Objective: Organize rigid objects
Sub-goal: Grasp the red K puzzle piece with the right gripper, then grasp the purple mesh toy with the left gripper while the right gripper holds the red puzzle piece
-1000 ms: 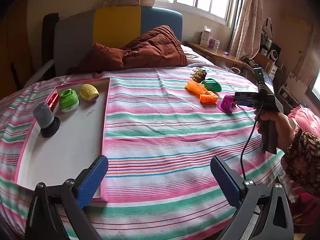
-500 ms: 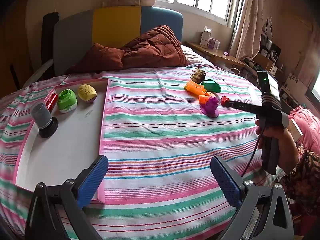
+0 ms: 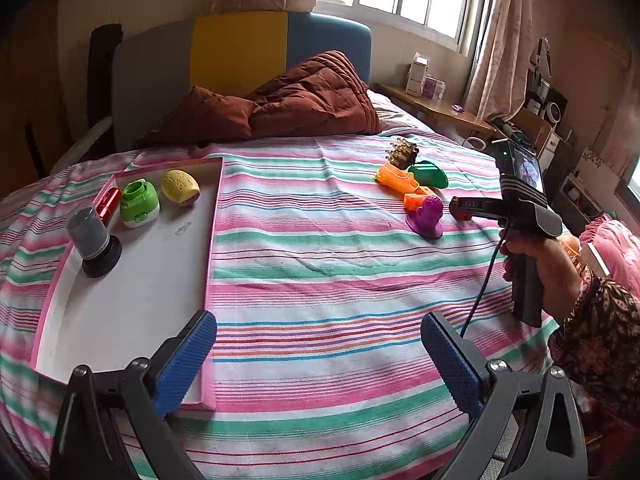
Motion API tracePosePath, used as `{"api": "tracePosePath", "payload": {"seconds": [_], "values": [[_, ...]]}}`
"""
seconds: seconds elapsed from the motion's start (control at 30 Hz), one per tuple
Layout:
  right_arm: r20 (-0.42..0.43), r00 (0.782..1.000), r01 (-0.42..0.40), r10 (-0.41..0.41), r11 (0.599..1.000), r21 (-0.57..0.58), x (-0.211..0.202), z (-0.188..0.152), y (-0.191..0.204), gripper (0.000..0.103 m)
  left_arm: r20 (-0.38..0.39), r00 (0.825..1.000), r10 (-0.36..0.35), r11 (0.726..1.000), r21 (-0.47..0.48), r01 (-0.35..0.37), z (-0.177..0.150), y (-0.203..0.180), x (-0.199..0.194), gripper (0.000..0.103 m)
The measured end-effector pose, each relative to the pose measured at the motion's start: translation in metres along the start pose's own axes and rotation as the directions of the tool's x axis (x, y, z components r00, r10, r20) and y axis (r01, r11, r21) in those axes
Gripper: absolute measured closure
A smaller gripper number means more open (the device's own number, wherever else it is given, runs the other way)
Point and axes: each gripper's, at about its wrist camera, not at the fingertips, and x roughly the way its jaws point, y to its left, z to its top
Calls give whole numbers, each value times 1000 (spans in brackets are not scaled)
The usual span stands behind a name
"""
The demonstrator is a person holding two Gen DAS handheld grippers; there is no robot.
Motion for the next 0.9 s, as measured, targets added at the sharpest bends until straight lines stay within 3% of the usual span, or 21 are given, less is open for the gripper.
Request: {"api": "tracePosePath", "payload": {"seconds": [0.33,0.47,0.63,0.9], "values": [[21,996,-83,82,996,44,-31,-37,-26,71,8,997,-78,994,71,77,42,-57,37,0],[53,995,-86,83,995,58,-34,-45,-27,71,-41,994,-98,988,117,102,60,-87,75,0],[71,995,-76,72,996,53,-33,-46,-26,71,-65,996,-66,971,225,79,74,-121,121,0],[95,992,-92,86,993,71,-34,-50,-30,71,-101,994,-35,988,148,50,98,-128,175,2]]}}
